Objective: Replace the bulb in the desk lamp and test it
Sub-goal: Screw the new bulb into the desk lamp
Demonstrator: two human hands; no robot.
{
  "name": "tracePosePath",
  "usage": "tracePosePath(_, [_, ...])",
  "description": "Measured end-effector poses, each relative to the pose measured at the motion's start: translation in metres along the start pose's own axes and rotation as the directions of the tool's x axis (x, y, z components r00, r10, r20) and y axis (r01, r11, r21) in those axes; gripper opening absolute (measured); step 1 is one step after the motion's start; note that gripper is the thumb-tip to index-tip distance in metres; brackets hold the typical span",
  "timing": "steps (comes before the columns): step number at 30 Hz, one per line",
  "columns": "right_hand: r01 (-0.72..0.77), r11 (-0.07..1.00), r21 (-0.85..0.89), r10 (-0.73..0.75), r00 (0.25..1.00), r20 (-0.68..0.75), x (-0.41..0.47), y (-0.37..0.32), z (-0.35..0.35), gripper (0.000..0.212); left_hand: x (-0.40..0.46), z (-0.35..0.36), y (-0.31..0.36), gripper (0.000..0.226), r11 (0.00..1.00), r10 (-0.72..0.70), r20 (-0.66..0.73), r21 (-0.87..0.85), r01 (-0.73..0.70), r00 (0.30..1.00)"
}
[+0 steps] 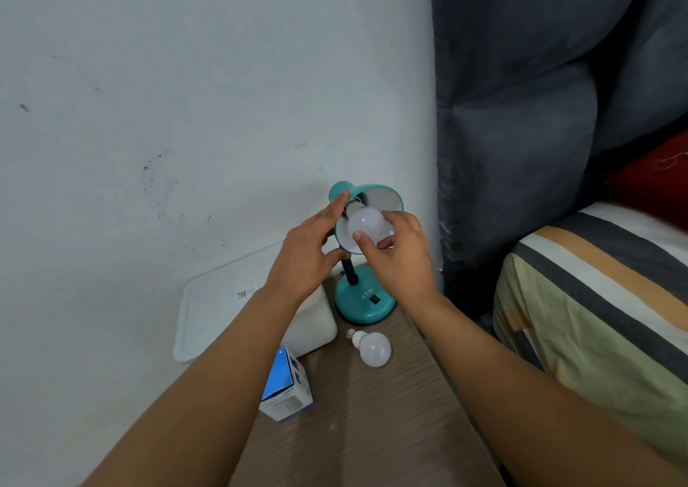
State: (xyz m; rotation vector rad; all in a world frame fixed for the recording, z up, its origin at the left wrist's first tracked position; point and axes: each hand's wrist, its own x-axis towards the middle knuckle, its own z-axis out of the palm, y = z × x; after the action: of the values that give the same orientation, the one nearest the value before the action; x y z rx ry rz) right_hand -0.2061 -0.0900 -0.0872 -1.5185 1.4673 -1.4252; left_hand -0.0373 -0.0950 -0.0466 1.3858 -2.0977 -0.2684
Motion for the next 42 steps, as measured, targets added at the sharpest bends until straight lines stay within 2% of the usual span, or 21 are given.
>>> tracePosePath(5, [0.015,1.0,-0.027,-0.014,1.0,0.022,-0.002,0.0,0.0,0.078,0.0,0.0,0.001,0.095,1.0,-0.005,0.0,-0.004,0.005,1.0])
tracePosePath(8, [0.059,0.997,-0.049,-0.058,0.998,0.02,-0.004,0.003,0.0,0.068,-0.001,0.0,0.001,0.096,1.0,-0.003,0.004,0.005,0.003,1.0])
tracePosePath(11, [0.019,0.998,-0.068,-0.019,1.0,0.001,-0.001,0.003,0.001,0.062,-0.001,0.0,0.004,0.098,0.999,-0.017,0.014,-0.047,0.018,1.0])
tracePosePath(16, [0.027,0.996,-0.085,-0.025,0.999,0.03,-0.001,0.003,-0.002,0.079,-0.002,0.0,0.01,0.095,0.999,-0.029,-0.001,-0.036,0.029,1.0])
tracePosePath(19, [0.078,0.992,-0.1,-0.075,0.997,0.03,-0.003,0.006,-0.004,0.068,-0.003,0.0,0.011,0.097,1.0,-0.025,0.001,-0.011,0.025,1.0])
tracePosePath(22, [0.048,0.988,-0.145,-0.047,0.999,0.013,0.0,0.005,-0.003,0.062,-0.003,-0.001,0.01,0.097,1.0,-0.022,0.0,0.005,0.022,1.0])
tracePosePath(26, [-0.003,0.973,-0.23,0.008,1.0,0.022,0.002,0.0,-0.005,0.067,-0.002,0.0,0.009,0.095,1.0,-0.021,-0.005,-0.006,0.021,1.0])
tracePosePath(29, [0.033,0.975,-0.222,-0.024,0.999,0.043,0.0,0.001,-0.008,0.078,-0.002,0.0,0.009,0.095,1.0,-0.027,-0.003,0.007,0.027,1.0])
tracePosePath(32, [0.093,0.956,-0.279,-0.082,0.995,0.052,0.0,0.002,-0.009,0.07,-0.003,0.0,0.009,0.095,1.0,-0.025,0.001,0.015,0.025,1.0])
tracePosePath(35, [0.046,0.942,-0.332,-0.036,0.999,0.037,0.003,-0.002,-0.009,0.063,-0.003,0.0,0.01,0.096,1.0,-0.016,0.0,0.014,0.016,1.0])
tracePosePath(38, [-0.007,0.929,-0.369,0.025,0.999,0.043,0.004,-0.004,-0.009,0.067,-0.002,0.0,0.01,0.096,1.0,-0.014,0.003,0.022,0.014,1.0])
tracePosePath(42, [0.031,0.946,-0.324,-0.015,0.998,0.053,0.001,-0.002,-0.011,0.077,-0.002,0.001,0.01,0.095,0.999,-0.029,0.001,0.018,0.028,1.0])
